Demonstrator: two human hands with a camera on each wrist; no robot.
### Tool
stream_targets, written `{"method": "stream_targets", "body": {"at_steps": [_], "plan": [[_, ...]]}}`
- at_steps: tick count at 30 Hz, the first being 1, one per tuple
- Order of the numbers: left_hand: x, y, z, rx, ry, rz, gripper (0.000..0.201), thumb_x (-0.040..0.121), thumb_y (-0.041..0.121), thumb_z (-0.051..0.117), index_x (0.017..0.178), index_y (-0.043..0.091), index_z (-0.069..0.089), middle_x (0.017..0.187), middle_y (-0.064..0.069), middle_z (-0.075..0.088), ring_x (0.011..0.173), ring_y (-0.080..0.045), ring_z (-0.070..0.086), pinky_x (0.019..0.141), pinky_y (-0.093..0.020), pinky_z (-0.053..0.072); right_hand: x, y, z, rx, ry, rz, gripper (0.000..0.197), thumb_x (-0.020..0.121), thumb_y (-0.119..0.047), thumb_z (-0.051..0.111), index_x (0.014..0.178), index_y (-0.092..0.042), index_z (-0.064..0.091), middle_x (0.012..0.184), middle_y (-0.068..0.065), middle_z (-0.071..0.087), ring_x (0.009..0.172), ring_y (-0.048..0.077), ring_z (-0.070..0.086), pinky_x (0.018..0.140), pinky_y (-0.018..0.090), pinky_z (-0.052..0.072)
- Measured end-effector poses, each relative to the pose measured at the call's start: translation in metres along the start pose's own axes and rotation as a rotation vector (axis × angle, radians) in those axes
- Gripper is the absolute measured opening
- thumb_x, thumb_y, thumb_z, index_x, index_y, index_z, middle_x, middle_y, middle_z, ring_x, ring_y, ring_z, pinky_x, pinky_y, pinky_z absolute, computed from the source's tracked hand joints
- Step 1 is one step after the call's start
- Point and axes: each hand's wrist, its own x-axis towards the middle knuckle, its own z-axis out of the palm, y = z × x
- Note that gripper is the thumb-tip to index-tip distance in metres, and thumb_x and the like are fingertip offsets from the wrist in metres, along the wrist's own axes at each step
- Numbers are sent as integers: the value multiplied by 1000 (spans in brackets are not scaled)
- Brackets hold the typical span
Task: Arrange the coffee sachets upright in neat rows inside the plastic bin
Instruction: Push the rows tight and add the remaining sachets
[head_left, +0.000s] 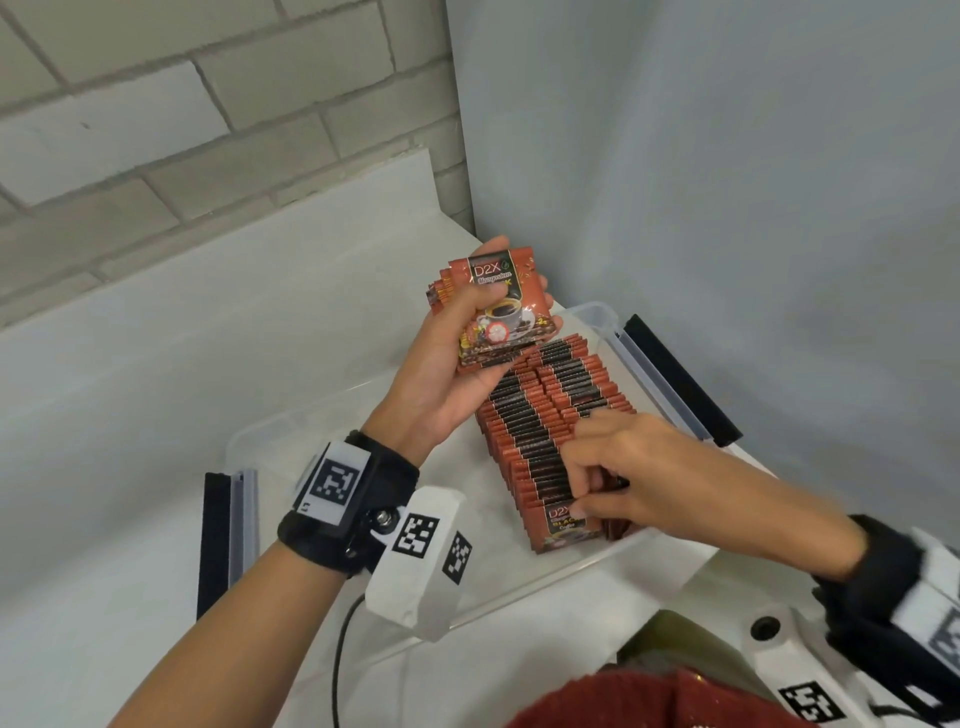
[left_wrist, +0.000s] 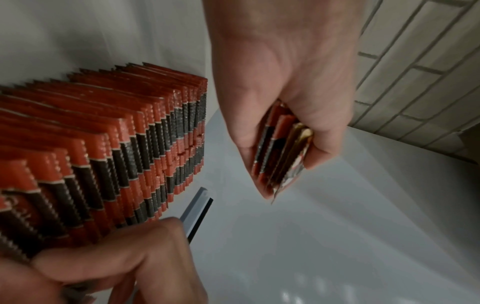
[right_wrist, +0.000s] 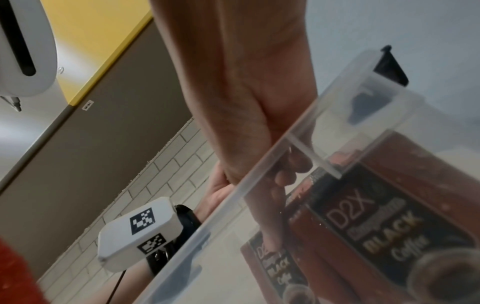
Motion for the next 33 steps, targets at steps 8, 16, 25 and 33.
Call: {"method": "stream_targets", "body": {"at_steps": [8,16,25,33], "plan": [[0,-1,0,35,1,-19,41,85,6,55,125,18,59,113,-13,67,94,-20,68,76,-31,55,2,1,1,31,-59,71,22,85,-27,71,73,-24,54,83,-19,51,86,-7,46,74,6,35],[1,-1,0,79,-19,-21,41,83,3,57,120,19,61,114,-9,68,95,-22,69,77,-33,56,1,2,-8,194,-35,151,26,77,-30,78,66,-25,56,74,-28,56,80,-9,52,68,9,41],[1,-5,0,140,-85,-56,42,79,0,61,116,20,63,114,-10,68,102,-28,66,86,-39,55,4,6,-61,546,534,291,29,66,-46,72,80,-21,70,75,-7,70,70,9,62,68,23,52],[-3,-8,0,264,-180,-138,44,79,-5,63,115,19,63,109,-9,69,100,-28,67,83,-37,56,14,6,-57,763,668,326,31,78,-34,69,105,-19,69,80,-6,73,72,-3,64,58,6,43]]}}
